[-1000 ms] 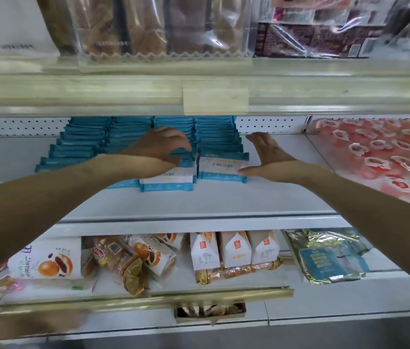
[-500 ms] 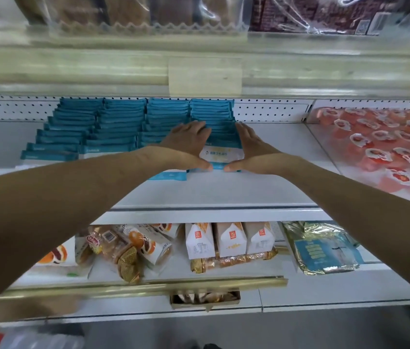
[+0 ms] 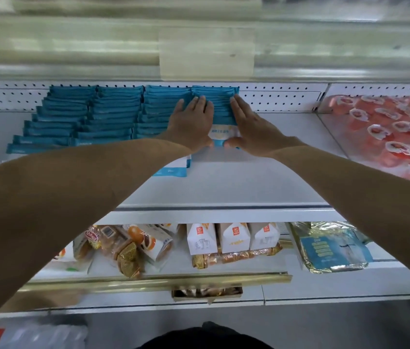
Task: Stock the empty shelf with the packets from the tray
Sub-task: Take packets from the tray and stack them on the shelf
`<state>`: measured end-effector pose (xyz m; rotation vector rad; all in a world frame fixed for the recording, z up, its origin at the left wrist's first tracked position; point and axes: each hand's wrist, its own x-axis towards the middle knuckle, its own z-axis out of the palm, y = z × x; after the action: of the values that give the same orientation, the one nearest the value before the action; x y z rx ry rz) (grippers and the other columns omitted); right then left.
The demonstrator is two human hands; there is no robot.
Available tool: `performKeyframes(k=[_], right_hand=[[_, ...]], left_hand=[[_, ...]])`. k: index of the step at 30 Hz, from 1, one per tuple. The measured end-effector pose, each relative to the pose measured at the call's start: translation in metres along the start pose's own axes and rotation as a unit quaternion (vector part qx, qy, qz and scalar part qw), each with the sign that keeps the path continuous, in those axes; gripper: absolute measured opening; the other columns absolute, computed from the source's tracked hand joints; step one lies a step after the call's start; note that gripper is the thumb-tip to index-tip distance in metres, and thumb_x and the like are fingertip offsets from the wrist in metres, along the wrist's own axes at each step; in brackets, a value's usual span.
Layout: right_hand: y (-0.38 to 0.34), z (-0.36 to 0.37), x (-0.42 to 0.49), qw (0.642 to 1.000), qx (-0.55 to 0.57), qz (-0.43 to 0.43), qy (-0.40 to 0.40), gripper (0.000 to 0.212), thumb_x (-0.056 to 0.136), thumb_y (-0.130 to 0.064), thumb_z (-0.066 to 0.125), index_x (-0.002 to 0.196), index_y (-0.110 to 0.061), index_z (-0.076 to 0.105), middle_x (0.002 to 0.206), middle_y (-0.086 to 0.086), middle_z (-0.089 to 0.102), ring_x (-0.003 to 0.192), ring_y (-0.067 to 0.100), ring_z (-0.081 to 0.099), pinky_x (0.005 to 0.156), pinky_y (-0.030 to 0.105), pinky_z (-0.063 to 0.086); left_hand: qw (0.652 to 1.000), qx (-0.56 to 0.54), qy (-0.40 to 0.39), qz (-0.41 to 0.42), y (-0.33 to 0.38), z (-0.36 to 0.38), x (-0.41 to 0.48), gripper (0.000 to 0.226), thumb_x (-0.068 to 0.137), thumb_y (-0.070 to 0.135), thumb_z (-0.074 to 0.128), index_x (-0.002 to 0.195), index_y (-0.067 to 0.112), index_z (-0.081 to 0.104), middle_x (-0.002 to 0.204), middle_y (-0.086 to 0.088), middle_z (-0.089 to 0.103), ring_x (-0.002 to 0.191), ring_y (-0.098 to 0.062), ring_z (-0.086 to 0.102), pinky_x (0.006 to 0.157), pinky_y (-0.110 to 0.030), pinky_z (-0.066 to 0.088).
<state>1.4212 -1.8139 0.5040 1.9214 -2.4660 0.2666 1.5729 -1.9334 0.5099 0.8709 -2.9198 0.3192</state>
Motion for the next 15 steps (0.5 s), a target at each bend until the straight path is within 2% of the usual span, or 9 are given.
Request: performKeyframes(k=[5, 9, 13, 15], right_hand=[[0.001, 0.004, 0.008, 0.998, -0.04, 0.002, 0.042, 0.111, 0.09, -0.05, 0.07, 0.163, -0.008, -0.003, 0.171, 0.007, -0.002, 0.155, 0.026, 0.019, 0.12, 0.044, 0.032], [0.001, 0.009, 0.003, 0.997, -0.045, -0.006, 0.067, 0.11, 0.089, -0.048, 0.072, 0.163, -0.009, 0.001, 0.171, 0.008, 0.002, 0.152, 0.028, 0.026, 0.119, 0.044, 0.035], [0.005, -0.001, -0.007, 0.997, -0.036, -0.006, 0.065, 0.116, 0.082, -0.058, 0.074, 0.163, -0.02, 0.0, 0.171, 0.003, 0.002, 0.149, 0.03, 0.028, 0.115, 0.049, 0.035], [0.003, -0.01, -0.01, 0.996, -0.041, -0.005, 0.081, 0.116, 0.079, -0.064, 0.073, 0.162, -0.02, 0.005, 0.167, 0.005, 0.013, 0.146, 0.029, 0.03, 0.113, 0.05, 0.035]], left_hand=[[0.999, 0.012, 0.03, -0.015, 0.003, 0.005, 0.008, 0.095, 0.09, 0.051, 0.066, 0.159, 0.007, 0.017, 0.167, -0.015, 0.021, 0.155, -0.029, 0.018, 0.124, -0.059, 0.011], [0.999, 0.0, 0.034, -0.004, -0.002, 0.006, 0.006, 0.098, 0.089, 0.054, 0.066, 0.159, 0.009, 0.016, 0.168, -0.013, 0.019, 0.156, -0.027, 0.016, 0.124, -0.058, 0.01], [0.998, -0.064, 0.008, 0.025, -0.013, -0.006, 0.006, 0.099, 0.085, 0.049, 0.073, 0.157, 0.007, 0.02, 0.168, -0.012, 0.017, 0.156, -0.028, 0.014, 0.124, -0.06, 0.014], [0.995, -0.082, 0.004, 0.048, -0.024, -0.013, 0.005, 0.103, 0.082, 0.05, 0.076, 0.157, 0.006, 0.022, 0.168, -0.013, 0.016, 0.155, -0.029, 0.014, 0.124, -0.059, 0.016]])
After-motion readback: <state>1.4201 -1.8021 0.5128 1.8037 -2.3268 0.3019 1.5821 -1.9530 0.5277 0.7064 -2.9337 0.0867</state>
